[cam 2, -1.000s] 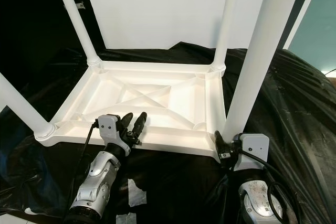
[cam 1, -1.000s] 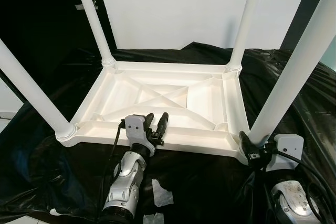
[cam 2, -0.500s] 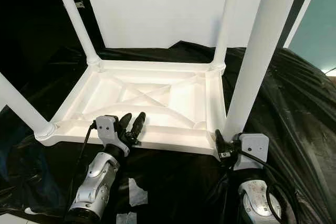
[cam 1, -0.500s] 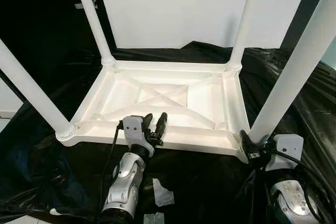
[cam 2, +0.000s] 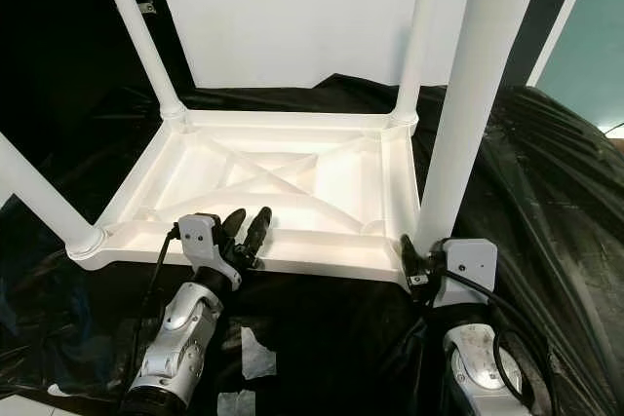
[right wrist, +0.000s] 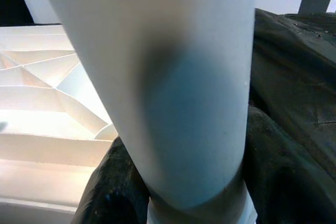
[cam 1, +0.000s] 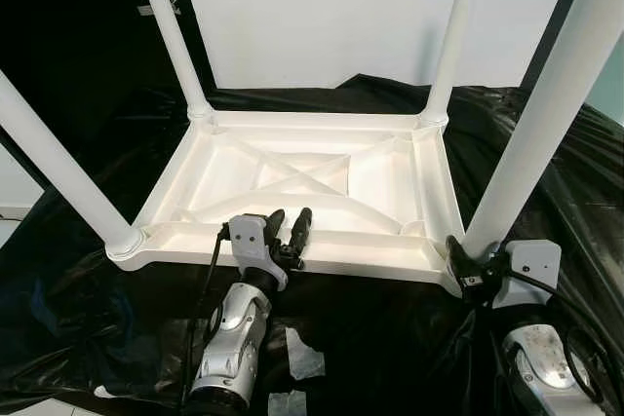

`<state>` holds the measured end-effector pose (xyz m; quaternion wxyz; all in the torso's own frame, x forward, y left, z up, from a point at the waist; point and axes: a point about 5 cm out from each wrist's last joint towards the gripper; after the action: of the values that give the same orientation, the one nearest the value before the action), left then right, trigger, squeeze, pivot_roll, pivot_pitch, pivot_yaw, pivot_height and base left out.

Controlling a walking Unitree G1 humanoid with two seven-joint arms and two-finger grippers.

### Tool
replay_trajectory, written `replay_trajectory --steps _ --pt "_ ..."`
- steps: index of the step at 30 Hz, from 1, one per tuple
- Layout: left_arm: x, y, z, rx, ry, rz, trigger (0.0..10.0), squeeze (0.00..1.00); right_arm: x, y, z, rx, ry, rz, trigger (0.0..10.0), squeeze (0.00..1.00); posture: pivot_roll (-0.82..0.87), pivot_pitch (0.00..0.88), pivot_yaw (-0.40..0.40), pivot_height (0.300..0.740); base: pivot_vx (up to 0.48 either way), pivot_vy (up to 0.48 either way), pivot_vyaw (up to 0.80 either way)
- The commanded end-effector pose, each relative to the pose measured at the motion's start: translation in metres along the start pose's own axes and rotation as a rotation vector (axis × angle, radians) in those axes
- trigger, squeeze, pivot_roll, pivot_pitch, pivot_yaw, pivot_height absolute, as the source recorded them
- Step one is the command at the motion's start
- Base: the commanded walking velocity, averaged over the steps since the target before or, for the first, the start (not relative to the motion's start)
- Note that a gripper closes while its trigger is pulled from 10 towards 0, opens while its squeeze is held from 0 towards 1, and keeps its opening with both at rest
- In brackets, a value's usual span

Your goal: Building children table

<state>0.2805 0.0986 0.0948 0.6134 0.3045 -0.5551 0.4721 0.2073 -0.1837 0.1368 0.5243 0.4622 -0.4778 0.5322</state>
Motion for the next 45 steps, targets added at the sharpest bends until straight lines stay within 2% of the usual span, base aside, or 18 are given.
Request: replay_trajectory --steps 1,19,34,45 --pt "0.001 0.002 0.004 -0.063 -0.004 0.011 10.0 0.00 0.004 -0.002 0.003 -0.016 0.002 0.003 10.0 0.00 -0.14 0.000 0.056 0.740 0.000 0.000 0.00" --pt "-0.001 0.003 0.006 -0.065 -0.003 0.009 10.0 0.00 0.015 -0.002 0.003 -0.013 -0.006 0.032 10.0 0.00 -0.14 0.000 0.054 0.740 0.000 0.000 0.00" --pt "-0.001 0.004 0.005 -0.066 -0.007 0.003 10.0 0.00 -0.002 0.006 0.006 -0.014 0.013 -0.039 10.0 0.00 -0.14 0.000 0.058 0.740 0.000 0.000 0.00" --pt "-0.001 0.005 0.005 -0.067 -0.010 0.000 10.0 0.00 -0.012 0.008 0.014 -0.029 0.081 -0.069 10.0 0.00 -0.14 0.000 0.064 0.740 0.000 0.000 0.00"
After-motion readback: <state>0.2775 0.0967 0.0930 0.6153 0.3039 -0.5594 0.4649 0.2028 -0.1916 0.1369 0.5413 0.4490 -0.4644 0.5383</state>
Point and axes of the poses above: a point about 5 cm out from each wrist's last joint towards the gripper, its own y axis pointing back from the gripper into the wrist, its own x axis along the axis of the wrist's last joint, z = x × y, and after that the axes turned 3 degrees about -y, right-handed
